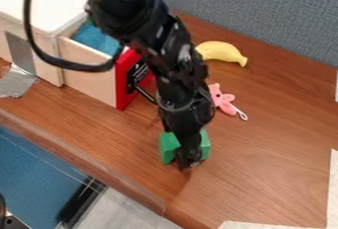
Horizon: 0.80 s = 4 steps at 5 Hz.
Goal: Put the green thing into drawer
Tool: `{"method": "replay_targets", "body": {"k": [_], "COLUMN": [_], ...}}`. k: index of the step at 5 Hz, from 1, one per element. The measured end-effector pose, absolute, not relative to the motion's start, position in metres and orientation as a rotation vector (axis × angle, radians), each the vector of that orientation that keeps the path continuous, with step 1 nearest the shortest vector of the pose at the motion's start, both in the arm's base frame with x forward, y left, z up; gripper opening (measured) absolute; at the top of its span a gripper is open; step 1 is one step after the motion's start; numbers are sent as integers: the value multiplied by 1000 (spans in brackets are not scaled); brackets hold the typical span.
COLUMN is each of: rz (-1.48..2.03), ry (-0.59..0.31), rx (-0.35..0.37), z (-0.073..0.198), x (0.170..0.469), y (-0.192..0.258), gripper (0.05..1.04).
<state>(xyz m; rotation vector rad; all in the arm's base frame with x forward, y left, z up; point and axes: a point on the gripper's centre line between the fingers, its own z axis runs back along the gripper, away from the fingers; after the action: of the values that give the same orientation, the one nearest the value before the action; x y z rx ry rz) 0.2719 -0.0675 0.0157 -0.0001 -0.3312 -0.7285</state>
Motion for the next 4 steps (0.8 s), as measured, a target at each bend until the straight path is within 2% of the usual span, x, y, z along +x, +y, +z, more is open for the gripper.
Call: {"method": "replay_targets", "body": {"k": [1,2,3,4], "rz": [-713,-697,-715,-683], "ry": [-349,-370,-353,-363], "rx": [18,23,-11,-46], "z": [8,7,9,33], "x": [281,288,283,281], "y": [-72,-74,-76,-61], "gripper": [659,590,590,590]}}
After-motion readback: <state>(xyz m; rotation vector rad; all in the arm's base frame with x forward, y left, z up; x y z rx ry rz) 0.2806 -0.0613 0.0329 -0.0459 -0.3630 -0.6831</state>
